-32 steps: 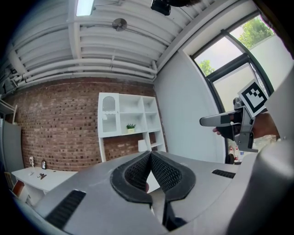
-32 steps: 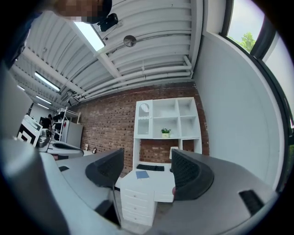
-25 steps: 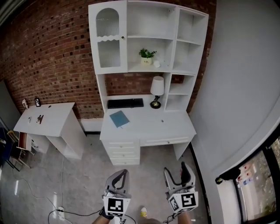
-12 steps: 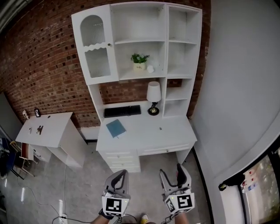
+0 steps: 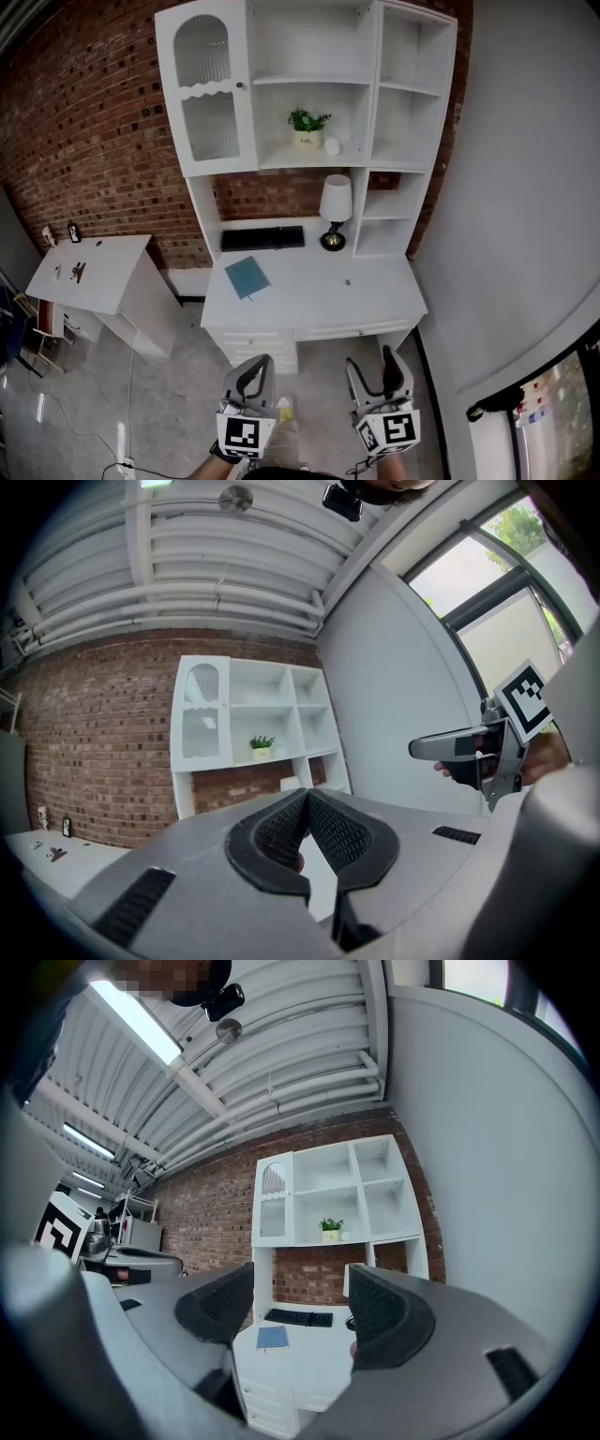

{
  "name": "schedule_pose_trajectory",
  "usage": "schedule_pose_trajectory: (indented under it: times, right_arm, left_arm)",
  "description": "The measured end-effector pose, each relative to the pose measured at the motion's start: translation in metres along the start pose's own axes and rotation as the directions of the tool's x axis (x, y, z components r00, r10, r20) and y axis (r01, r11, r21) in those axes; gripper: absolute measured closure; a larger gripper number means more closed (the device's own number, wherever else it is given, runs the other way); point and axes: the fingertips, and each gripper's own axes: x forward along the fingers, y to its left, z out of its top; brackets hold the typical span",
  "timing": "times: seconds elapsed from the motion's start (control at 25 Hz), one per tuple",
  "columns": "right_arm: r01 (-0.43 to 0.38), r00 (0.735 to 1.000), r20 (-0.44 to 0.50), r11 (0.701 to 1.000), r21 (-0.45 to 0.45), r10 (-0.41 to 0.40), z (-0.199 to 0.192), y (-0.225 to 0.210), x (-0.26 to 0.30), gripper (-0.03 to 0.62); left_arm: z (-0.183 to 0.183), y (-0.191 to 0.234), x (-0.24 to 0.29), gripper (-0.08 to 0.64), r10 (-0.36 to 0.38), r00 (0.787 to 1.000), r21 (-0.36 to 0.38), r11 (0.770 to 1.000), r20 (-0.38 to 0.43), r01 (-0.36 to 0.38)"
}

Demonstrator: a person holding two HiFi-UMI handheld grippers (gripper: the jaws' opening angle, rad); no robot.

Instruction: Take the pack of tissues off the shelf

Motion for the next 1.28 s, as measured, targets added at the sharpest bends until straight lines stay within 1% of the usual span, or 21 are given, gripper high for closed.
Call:
schedule_pose_trajectory:
  times: [0.12,0.28,0.44,0.52,0.64,0.8,1.0,1.12,1.28]
  right_arm:
    - [0.003,1.000,-0.001,1.000,-0.019,-0.003,-0.006,-0.002,0.025,0.295]
    - [0.018,1.000,-0.009,0.999,-0.035,-0.019,-0.009,-0.010,0.066,0.295]
    - [0.028,0.999,-0.015,0.998,-0.057,-0.029,-0.003,-0.022,0.118,0.295]
    - [0.039,0.999,-0.019,0.997,-0.063,-0.041,-0.001,-0.030,0.145,0.295]
    - [0.046,0.998,-0.030,0.997,-0.068,-0.048,0.003,-0.038,0.188,0.293]
    - [0.046,0.998,-0.039,0.995,-0.084,-0.050,0.007,-0.044,0.247,0.295]
    - [0.033,0.998,-0.049,0.994,-0.103,-0.039,0.007,-0.046,0.314,0.295]
    - [0.027,0.998,-0.051,0.993,-0.111,-0.033,0.007,-0.049,0.349,0.293]
    - [0.031,0.998,-0.059,0.993,-0.115,-0.038,0.002,-0.055,0.386,0.295]
  left_arm:
    - [-0.006,0.017,0.027,0.541,-0.009,1.000,0.012,1.000,0.012,0.009]
    - [-0.010,0.042,0.070,0.541,-0.018,0.999,0.002,1.000,0.027,0.018]
    - [-0.006,0.069,0.120,0.541,-0.028,0.998,-0.024,0.999,0.053,0.030]
    - [-0.010,0.084,0.145,0.541,-0.037,0.998,-0.020,0.999,0.042,0.038]
    - [-0.008,0.110,0.179,0.541,-0.037,0.998,-0.034,0.999,0.048,0.039]
    - [-0.012,0.146,0.222,0.541,-0.039,0.998,-0.025,0.999,0.038,0.040]
    - [-0.017,0.186,0.273,0.541,-0.033,0.999,-0.052,0.998,0.043,0.035]
    - [-0.015,0.206,0.301,0.541,-0.030,0.998,-0.072,0.997,0.063,0.034]
    - [-0.019,0.222,0.334,0.541,-0.051,0.997,-0.057,0.997,0.062,0.055]
